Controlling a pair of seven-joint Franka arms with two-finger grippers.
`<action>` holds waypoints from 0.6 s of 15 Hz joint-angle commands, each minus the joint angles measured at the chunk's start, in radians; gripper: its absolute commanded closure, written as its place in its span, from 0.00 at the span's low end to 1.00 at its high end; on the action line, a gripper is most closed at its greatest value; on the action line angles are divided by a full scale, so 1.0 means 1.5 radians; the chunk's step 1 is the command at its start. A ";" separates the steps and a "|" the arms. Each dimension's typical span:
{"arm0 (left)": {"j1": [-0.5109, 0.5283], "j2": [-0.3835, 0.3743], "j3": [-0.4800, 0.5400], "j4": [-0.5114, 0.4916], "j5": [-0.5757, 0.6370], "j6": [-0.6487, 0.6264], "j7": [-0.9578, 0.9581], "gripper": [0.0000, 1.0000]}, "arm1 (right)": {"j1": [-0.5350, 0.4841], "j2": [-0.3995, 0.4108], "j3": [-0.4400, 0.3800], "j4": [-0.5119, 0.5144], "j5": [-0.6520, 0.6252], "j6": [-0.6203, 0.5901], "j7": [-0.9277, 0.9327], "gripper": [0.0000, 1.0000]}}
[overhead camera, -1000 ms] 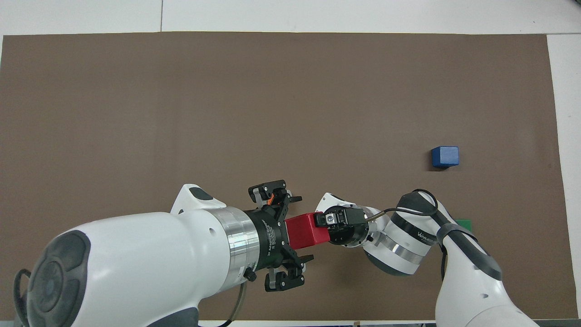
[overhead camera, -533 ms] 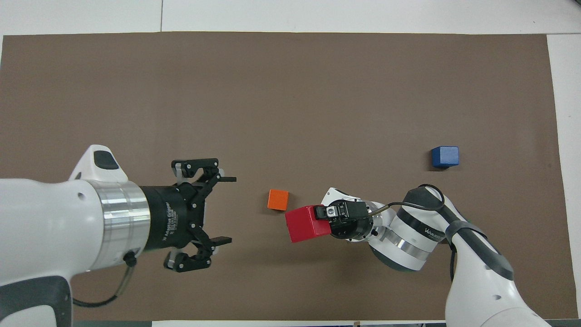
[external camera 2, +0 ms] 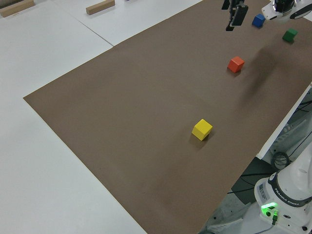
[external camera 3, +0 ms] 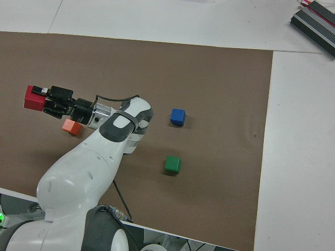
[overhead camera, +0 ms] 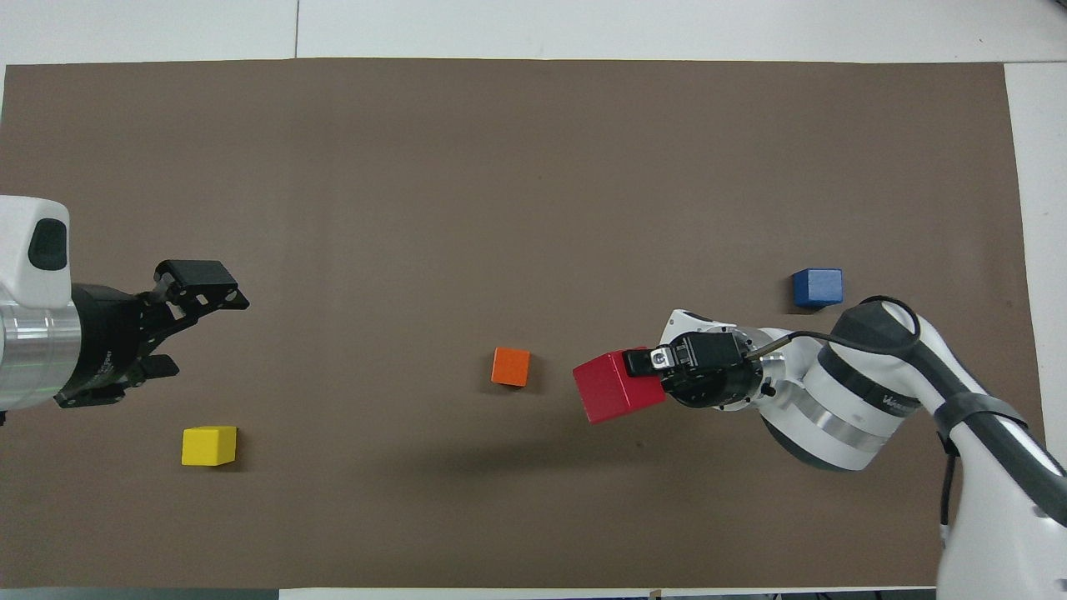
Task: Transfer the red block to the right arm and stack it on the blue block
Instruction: 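Open the left gripper and withdraw it while the right gripper pulls back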
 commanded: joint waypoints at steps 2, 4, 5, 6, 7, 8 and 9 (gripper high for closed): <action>0.046 0.069 -0.006 0.048 0.084 -0.018 0.208 0.00 | -0.062 -0.099 0.004 0.009 -0.095 0.096 0.099 1.00; 0.046 0.162 -0.007 0.156 0.135 -0.086 0.270 0.00 | -0.095 -0.119 0.003 0.029 -0.153 0.111 0.136 1.00; 0.046 0.212 -0.008 0.218 0.146 -0.123 0.283 0.00 | -0.114 -0.129 0.003 0.045 -0.208 0.121 0.152 1.00; 0.047 0.244 -0.008 0.267 0.148 -0.152 0.285 0.00 | -0.133 -0.137 0.003 0.062 -0.263 0.134 0.163 1.00; 0.047 0.265 -0.007 0.299 0.150 -0.168 0.290 0.00 | -0.148 -0.143 0.003 0.073 -0.300 0.140 0.172 1.00; 0.044 0.273 -0.006 0.302 0.149 -0.164 0.292 0.00 | -0.157 -0.149 0.003 0.084 -0.335 0.141 0.179 1.00; 0.046 0.264 -0.006 0.283 0.149 -0.156 0.294 0.00 | -0.167 -0.151 0.002 0.097 -0.372 0.142 0.181 1.00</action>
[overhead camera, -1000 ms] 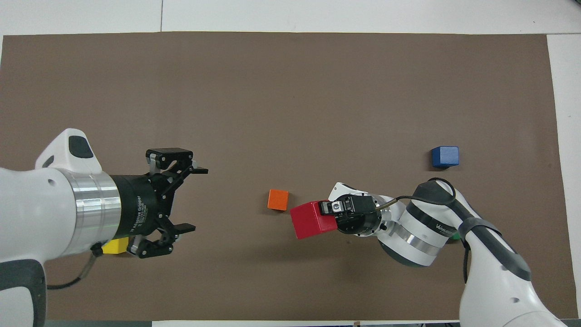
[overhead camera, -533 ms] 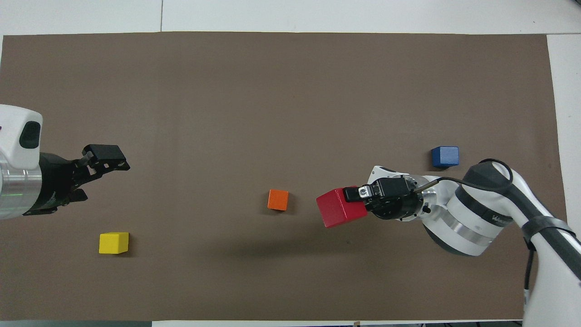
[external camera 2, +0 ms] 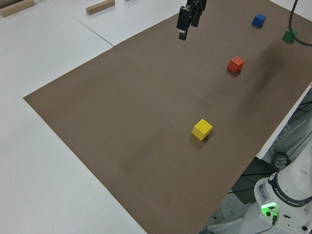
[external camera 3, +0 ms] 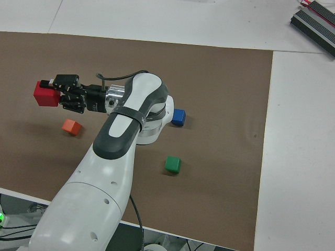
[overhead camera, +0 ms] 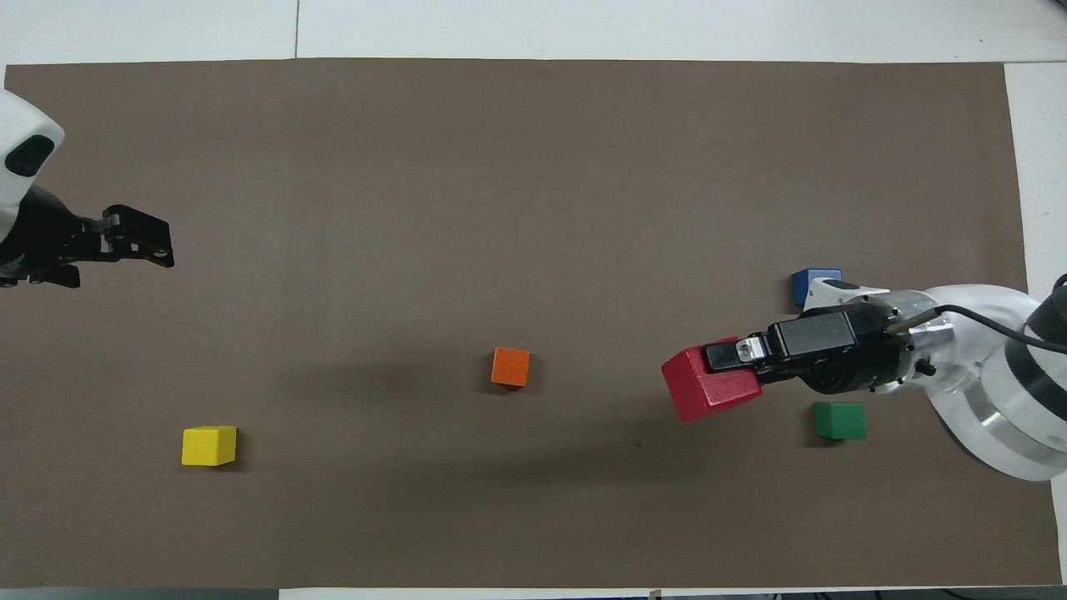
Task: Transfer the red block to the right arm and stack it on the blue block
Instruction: 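Carry the red cube with the right gripper over the blue cube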
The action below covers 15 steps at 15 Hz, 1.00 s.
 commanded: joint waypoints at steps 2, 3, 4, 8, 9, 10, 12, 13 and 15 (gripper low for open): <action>-0.015 0.010 0.045 0.000 0.016 -0.027 0.012 0.00 | -0.045 -0.013 0.006 0.065 -0.154 0.016 0.036 1.00; -0.074 0.004 0.099 -0.007 0.014 -0.033 0.008 0.00 | -0.053 -0.014 0.006 0.084 -0.197 0.022 0.042 1.00; -0.112 -0.005 0.127 -0.020 0.014 -0.035 0.007 0.00 | -0.056 -0.021 0.006 0.097 -0.241 0.034 0.049 1.00; -0.120 -0.026 0.129 -0.056 0.010 -0.036 0.013 0.00 | -0.055 -0.031 0.006 0.178 -0.413 0.084 0.083 1.00; -0.121 -0.026 0.127 -0.055 0.009 -0.029 0.013 0.00 | -0.054 -0.030 0.008 0.209 -0.471 0.093 0.098 1.00; -0.121 -0.028 0.123 -0.057 0.006 -0.027 0.014 0.00 | -0.050 -0.030 0.008 0.230 -0.522 0.096 0.109 1.00; -0.121 -0.050 0.120 -0.087 0.005 -0.024 0.026 0.00 | -0.047 -0.027 0.010 0.255 -0.605 0.110 0.117 1.00; -0.121 -0.069 0.118 -0.111 0.005 -0.004 0.027 0.00 | -0.046 -0.026 0.012 0.259 -0.641 0.127 0.118 1.00; -0.120 -0.070 0.118 -0.118 0.005 0.037 0.031 0.00 | -0.042 -0.026 0.015 0.267 -0.714 0.156 0.127 1.00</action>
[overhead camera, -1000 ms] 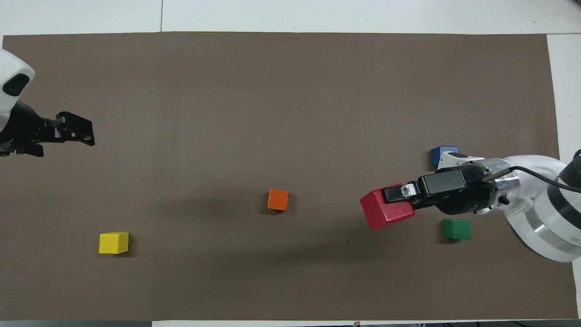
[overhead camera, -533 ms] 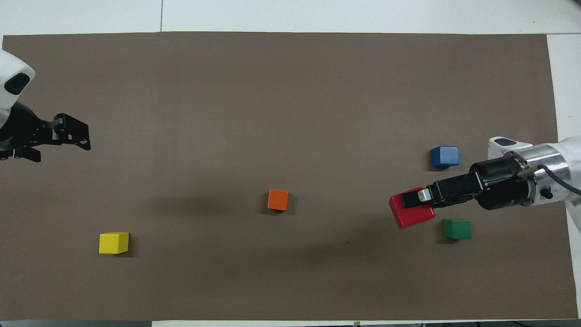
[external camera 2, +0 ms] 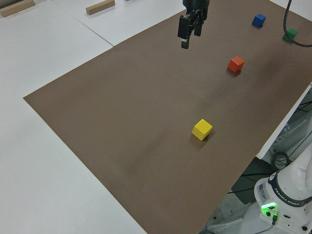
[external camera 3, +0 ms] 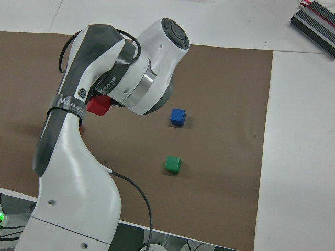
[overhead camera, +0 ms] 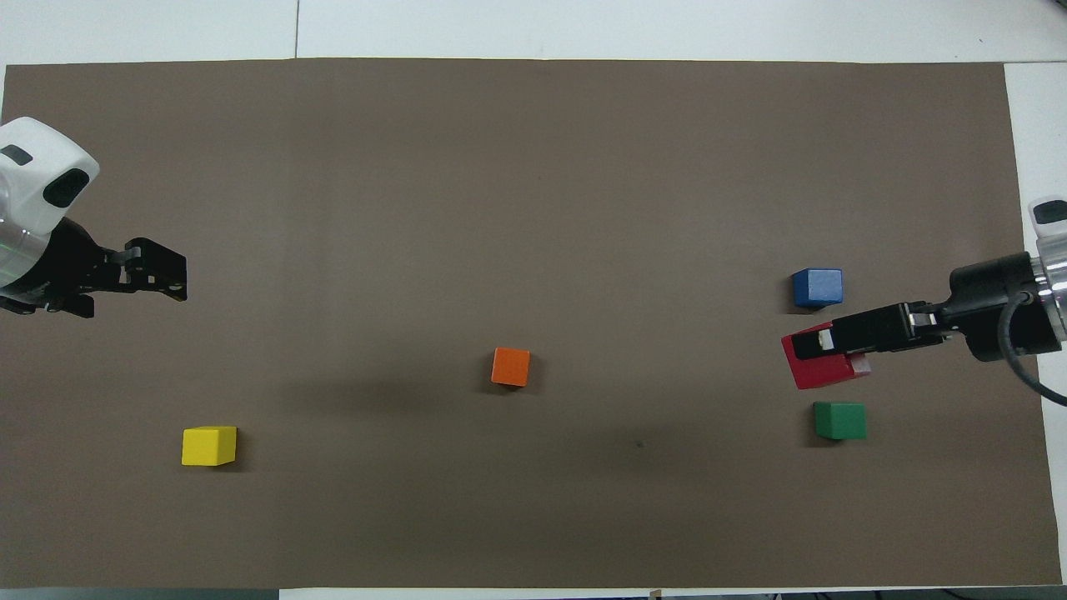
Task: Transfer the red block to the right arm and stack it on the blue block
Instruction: 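Carry the red cube with the right gripper over the blue cube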
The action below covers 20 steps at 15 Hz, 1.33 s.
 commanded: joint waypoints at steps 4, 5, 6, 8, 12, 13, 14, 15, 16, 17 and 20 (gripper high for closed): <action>-0.017 -0.010 0.007 -0.037 0.003 0.050 0.015 0.00 | 0.038 0.015 0.010 0.030 -0.293 0.090 0.068 1.00; -0.016 -0.005 0.008 -0.029 0.002 0.050 0.016 0.00 | 0.052 0.013 0.011 0.024 -0.330 0.100 0.091 1.00; -0.014 0.004 0.010 -0.011 -0.009 0.046 0.018 0.00 | 0.067 0.013 0.011 0.019 -0.359 0.103 0.109 1.00; -0.012 0.010 0.015 0.010 -0.036 0.030 0.018 0.00 | 0.076 0.018 0.011 0.010 -0.425 0.123 0.129 1.00; -0.016 0.003 0.014 0.003 -0.035 0.036 0.034 0.00 | 0.072 0.038 0.011 -0.042 -0.492 0.209 0.139 1.00; -0.016 0.003 0.014 0.002 -0.035 0.040 0.033 0.00 | 0.070 0.047 0.011 -0.048 -0.492 0.230 0.138 1.00; -0.016 0.003 0.014 0.002 -0.035 0.041 0.033 0.00 | 0.069 0.061 0.011 -0.053 -0.493 0.252 0.139 1.00; -0.016 0.002 0.014 0.004 -0.035 0.038 0.033 0.00 | 0.069 0.072 0.011 -0.064 -0.492 0.283 0.139 1.00; -0.017 -0.001 0.013 0.005 -0.035 0.038 0.032 0.00 | 0.068 0.077 0.011 -0.082 -0.493 0.316 0.139 1.00; -0.017 0.000 0.013 0.006 -0.034 0.039 0.031 0.00 | 0.067 0.079 0.011 -0.101 -0.493 0.347 0.138 1.00; -0.017 -0.002 0.011 0.003 -0.034 0.046 0.032 0.00 | 0.051 0.099 0.011 -0.149 -0.494 0.437 0.137 1.00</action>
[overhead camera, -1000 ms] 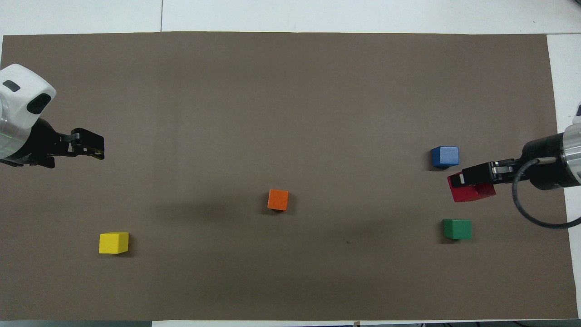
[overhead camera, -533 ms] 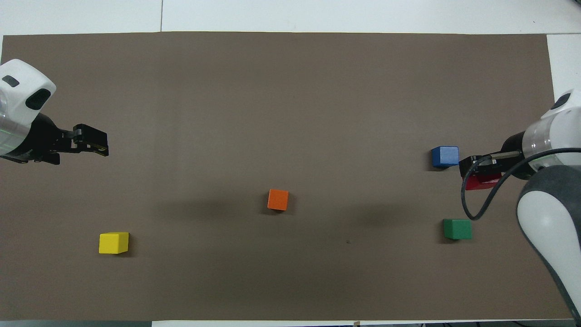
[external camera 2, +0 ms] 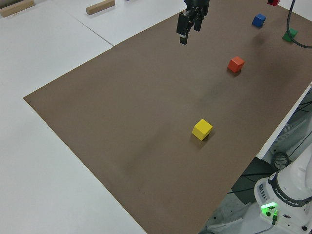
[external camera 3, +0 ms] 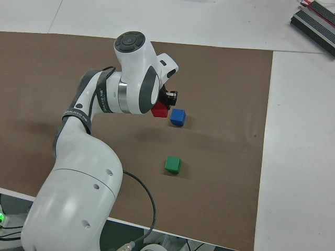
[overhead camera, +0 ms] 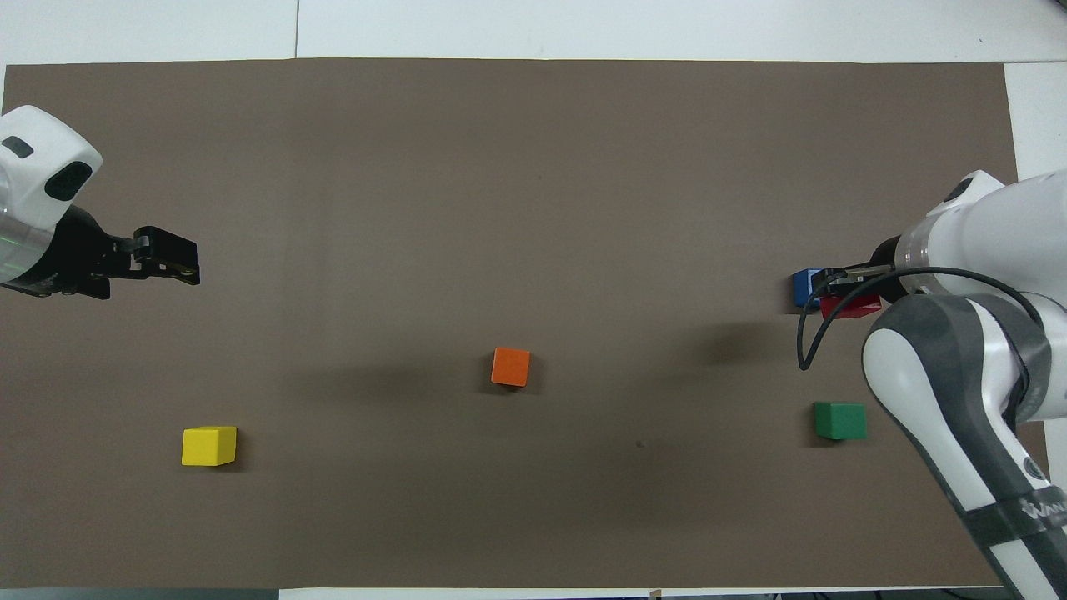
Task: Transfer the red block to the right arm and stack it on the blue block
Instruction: 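Carry the red cube with the right gripper over the blue cube, then lower the red cube onto the blue cube and open the right gripper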
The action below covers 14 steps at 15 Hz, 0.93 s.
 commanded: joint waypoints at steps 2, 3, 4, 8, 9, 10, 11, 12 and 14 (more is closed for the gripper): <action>-0.009 -0.002 0.008 0.002 -0.006 0.008 0.012 0.00 | -0.029 0.023 0.006 -0.043 -0.017 0.096 0.011 1.00; -0.009 -0.002 0.008 0.002 -0.006 0.022 0.013 0.00 | -0.030 0.033 0.006 -0.043 -0.017 0.106 0.013 1.00; -0.009 -0.001 0.008 0.002 -0.006 0.030 0.019 0.00 | -0.033 0.039 0.006 -0.043 -0.017 0.116 0.019 1.00; -0.010 -0.001 0.007 0.003 -0.006 0.032 0.088 0.00 | -0.032 0.062 0.006 -0.059 -0.025 0.180 0.034 1.00; -0.009 -0.001 0.007 0.003 -0.006 0.033 0.088 0.00 | -0.032 0.064 0.006 -0.064 -0.036 0.195 0.035 1.00; -0.010 -0.001 0.007 0.002 -0.006 0.033 0.088 0.00 | -0.033 0.064 0.006 -0.069 -0.039 0.201 0.037 1.00; -0.010 -0.001 0.007 0.002 -0.006 0.033 0.087 0.00 | -0.032 0.064 0.005 -0.072 -0.040 0.205 0.038 1.00; -0.010 -0.001 0.007 0.002 -0.006 0.033 0.086 0.00 | -0.032 0.064 0.006 -0.072 -0.040 0.206 0.044 1.00; -0.010 -0.001 0.006 0.003 -0.006 0.036 0.086 0.00 | -0.032 0.064 0.006 -0.077 -0.040 0.217 0.051 1.00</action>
